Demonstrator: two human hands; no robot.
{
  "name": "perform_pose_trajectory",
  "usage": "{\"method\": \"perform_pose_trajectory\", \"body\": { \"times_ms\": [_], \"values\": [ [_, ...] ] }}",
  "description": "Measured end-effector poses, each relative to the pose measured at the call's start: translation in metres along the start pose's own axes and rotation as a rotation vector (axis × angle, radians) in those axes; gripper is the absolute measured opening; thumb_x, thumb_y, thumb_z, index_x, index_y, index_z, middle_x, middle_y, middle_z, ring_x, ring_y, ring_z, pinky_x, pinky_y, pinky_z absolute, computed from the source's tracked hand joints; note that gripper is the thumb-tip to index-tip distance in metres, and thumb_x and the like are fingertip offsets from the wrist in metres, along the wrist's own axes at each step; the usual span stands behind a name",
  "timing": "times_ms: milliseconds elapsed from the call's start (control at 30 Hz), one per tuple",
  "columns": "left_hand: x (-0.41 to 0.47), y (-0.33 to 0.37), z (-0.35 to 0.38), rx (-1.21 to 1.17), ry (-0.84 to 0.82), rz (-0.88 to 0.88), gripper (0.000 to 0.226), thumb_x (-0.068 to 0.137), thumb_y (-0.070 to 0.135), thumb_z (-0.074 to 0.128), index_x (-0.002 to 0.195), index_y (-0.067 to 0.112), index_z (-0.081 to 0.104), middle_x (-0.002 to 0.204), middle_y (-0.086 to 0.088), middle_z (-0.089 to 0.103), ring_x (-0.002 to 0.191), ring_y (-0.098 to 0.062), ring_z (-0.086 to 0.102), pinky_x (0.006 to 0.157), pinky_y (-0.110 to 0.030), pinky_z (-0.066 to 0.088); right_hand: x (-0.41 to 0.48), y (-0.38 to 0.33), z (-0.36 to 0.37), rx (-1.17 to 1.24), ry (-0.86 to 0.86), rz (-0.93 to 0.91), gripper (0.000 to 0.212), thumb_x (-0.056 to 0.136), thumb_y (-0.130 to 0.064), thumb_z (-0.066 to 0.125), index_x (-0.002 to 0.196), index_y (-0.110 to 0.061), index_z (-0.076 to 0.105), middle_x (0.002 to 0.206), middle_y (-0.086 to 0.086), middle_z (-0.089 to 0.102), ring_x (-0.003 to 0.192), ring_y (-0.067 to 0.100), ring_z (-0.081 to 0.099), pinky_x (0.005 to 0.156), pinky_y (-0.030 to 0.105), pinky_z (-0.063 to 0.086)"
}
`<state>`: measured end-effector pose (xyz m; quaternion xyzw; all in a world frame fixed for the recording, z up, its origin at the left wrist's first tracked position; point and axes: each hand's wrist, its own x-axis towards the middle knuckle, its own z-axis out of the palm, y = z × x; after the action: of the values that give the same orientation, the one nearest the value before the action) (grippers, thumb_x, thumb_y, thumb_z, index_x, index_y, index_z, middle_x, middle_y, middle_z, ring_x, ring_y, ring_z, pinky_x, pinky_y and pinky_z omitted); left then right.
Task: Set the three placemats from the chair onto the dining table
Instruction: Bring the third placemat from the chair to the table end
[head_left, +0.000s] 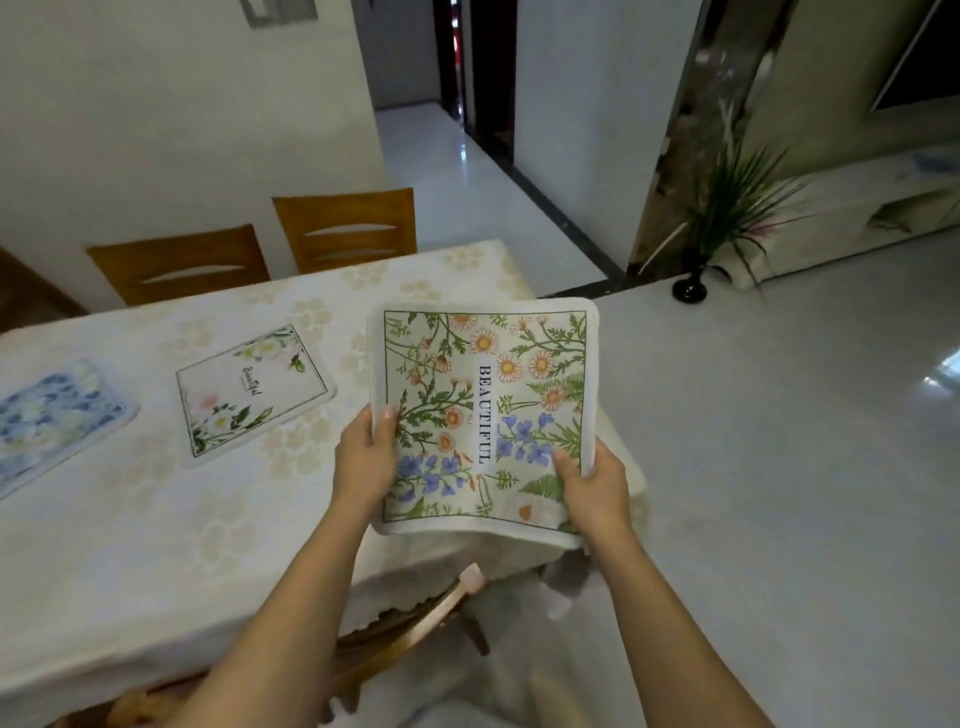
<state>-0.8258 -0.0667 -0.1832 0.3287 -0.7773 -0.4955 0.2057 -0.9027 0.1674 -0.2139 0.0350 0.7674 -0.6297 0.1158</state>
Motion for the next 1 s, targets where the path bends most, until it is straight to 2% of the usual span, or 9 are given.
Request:
{"method": "perform_pose_trajectory", "body": {
  "times_ms": [200, 300, 400, 500, 667, 900, 1000],
  "values": [
    [0.009, 0.025, 0.055, 0.02, 0.206, -0.013, 0.035, 0.107, 0.036, 0.039, 0.114, 0.014, 0.064, 0.099, -0.001, 0.064, 0.091, -0.021, 0.055, 0.078, -0.034, 0.041, 0.032, 0.0, -0.035, -0.027, -0.054, -0.009, 0.017, 0.095, -0.026, 0.067, 0.111, -0.022, 0.069, 0.1, -0.006, 0.075, 0.094, 0.015, 0.073, 0.081, 0.035, 0.061],
    [0.021, 0.03, 0.092, -0.027, 0.192, -0.044, 0.035, 0.107, 0.036, 0.038, 0.114, 0.013, 0.063, 0.098, -0.002, 0.063, 0.092, -0.024, 0.055, 0.077, -0.034, 0.039, 0.064, -0.001, -0.058, -0.068, -0.048, -0.015, 0.017, 0.094, -0.026, 0.069, 0.11, -0.021, 0.07, 0.101, -0.004, 0.076, 0.094, 0.016, 0.073, 0.086, 0.042, 0.061],
    [0.039, 0.035, 0.126, -0.043, 0.18, -0.047, 0.033, 0.107, 0.036, 0.038, 0.105, 0.013, 0.062, 0.092, -0.005, 0.064, 0.088, -0.028, 0.058, 0.073, -0.034, 0.039, 0.102, -0.004, -0.076, -0.123, -0.03, -0.02, 0.012, 0.094, -0.027, 0.069, 0.106, -0.026, 0.07, 0.101, -0.002, 0.077, 0.094, 0.019, 0.074, 0.086, 0.045, 0.061],
    [0.061, 0.046, 0.155, -0.072, 0.198, -0.068, 0.032, 0.107, 0.035, 0.039, 0.104, 0.014, 0.062, 0.093, -0.003, 0.063, 0.089, -0.025, 0.057, 0.075, -0.033, 0.04, 0.136, -0.012, -0.083, -0.142, -0.045, -0.008, 0.007, 0.095, -0.026, 0.067, 0.1, -0.03, 0.068, 0.101, -0.004, 0.077, 0.093, 0.017, 0.074, 0.084, 0.042, 0.062],
    [0.099, 0.059, 0.186, -0.054, 0.212, -0.044, 0.034, 0.107, 0.032, 0.04, 0.106, 0.009, 0.064, 0.092, -0.004, 0.061, 0.086, -0.025, 0.054, 0.074, -0.034, 0.038, 0.193, -0.019, -0.082, -0.156, -0.005, 0.012, 0.009, 0.096, -0.021, 0.065, 0.104, -0.024, 0.068, 0.098, -0.002, 0.075, 0.091, 0.018, 0.073, 0.081, 0.036, 0.061],
    [0.127, 0.057, 0.198, 0.018, 0.351, -0.122, 0.038, 0.106, 0.037, 0.042, 0.104, 0.008, 0.065, 0.09, -0.007, 0.063, 0.083, -0.027, 0.054, 0.073, -0.036, 0.04, 0.256, -0.016, -0.064, -0.167, -0.2, -0.019, 0.018, 0.097, -0.019, 0.064, 0.114, -0.014, 0.071, 0.101, -0.001, 0.075, 0.094, 0.017, 0.073, 0.074, 0.024, 0.06],
    [0.126, 0.058, 0.213, -0.005, 0.423, -0.198, 0.035, 0.104, 0.039, 0.047, 0.11, 0.011, 0.067, 0.093, -0.006, 0.067, 0.086, -0.026, 0.06, 0.074, -0.036, 0.045, 0.294, -0.014, -0.064, -0.187, -0.29, -0.022, 0.019, 0.097, -0.017, 0.065, 0.114, -0.013, 0.07, 0.102, 0.0, 0.075, 0.096, 0.019, 0.073, 0.074, 0.025, 0.06]
  ]
}}
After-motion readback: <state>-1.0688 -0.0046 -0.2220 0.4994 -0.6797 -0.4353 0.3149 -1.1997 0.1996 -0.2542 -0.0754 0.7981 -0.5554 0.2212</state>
